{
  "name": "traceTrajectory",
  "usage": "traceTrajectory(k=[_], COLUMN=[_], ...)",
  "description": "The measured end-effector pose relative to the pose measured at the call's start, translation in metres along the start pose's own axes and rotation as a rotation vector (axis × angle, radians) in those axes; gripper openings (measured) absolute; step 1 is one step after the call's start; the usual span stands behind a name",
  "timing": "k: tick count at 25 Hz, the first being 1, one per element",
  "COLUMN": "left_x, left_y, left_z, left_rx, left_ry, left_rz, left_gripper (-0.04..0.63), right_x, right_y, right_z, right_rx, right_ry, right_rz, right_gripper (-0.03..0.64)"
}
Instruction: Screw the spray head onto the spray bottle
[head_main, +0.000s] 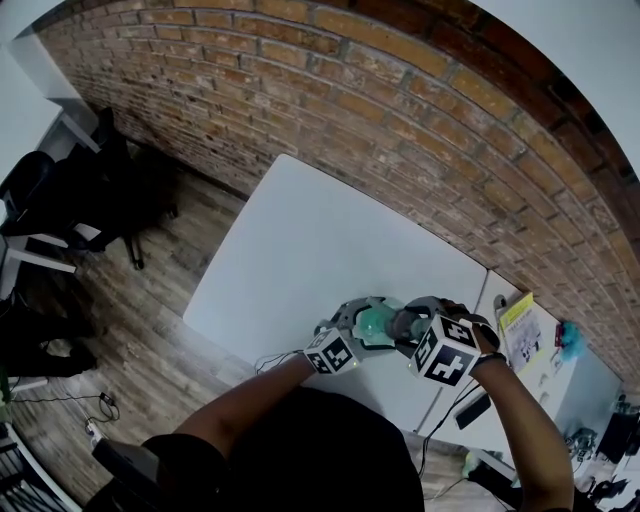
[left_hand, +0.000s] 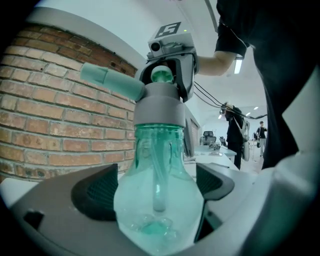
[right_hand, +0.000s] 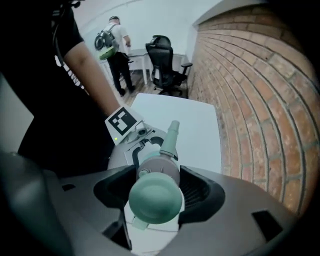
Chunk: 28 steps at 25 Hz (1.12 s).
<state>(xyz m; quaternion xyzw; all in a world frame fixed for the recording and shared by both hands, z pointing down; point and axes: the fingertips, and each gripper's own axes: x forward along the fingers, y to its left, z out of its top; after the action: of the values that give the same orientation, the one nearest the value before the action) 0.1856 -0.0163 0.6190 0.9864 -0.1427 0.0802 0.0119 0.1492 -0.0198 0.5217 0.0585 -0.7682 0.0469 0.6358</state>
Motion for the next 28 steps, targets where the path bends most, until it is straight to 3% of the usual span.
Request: traceTrajectory(k=[3, 6, 11, 18, 20, 24, 26, 28], left_x=[0.0, 0.0, 0.0, 0.0, 0.001, 0.003, 0.003, 0.002], left_y=[0.0, -0.001, -0.001, -0.001, -0.001, -0.001, -0.001, -0.001], left_z=[0.0, 0.0, 0.0, -0.001, -0.001, 0.0, 0.0, 0.0], left_rx=[-0.003, -0.001, 0.005, 0.006, 0.005, 0.003, 0.004, 0.003], left_ry=[0.0, 0.002, 0.006, 0.002, 0.004, 0.005, 0.002, 0.001], left_rz=[0.001, 0.0, -0.007, -0.003, -0.002, -0.002, 0.0, 0.002], left_gripper=[0.48, 0.48, 0.48, 0.48, 0.48, 0.48, 0.48, 0.48], right_x=[-0.001, -0.001, -0.005, -0.022, -0.016, -0.003, -0.002, 0.0], right_y=[-0.003, -0.003, 0.0, 0.007, 0.01, 0.005, 0.005, 0.006], right_z=[0.0, 0.0, 0.0, 0.006, 0.001, -0.009, -0.008, -0.007], right_rx=[0.122, 0.156, 0.087, -0.13, -0.211, -0.38, -0.366, -0.265], right_ry=[-0.031, -0.044, -0.042, -0.003, 0.038, 0.146, 0.158, 0.137], right_rz=[-0.013, -0.03, -0.025, 0.012, 0.025, -0.034, -0.031, -0.004], right_gripper=[0.267, 0.267, 0.267, 0.267, 0.267, 0.265, 0.265, 0.265])
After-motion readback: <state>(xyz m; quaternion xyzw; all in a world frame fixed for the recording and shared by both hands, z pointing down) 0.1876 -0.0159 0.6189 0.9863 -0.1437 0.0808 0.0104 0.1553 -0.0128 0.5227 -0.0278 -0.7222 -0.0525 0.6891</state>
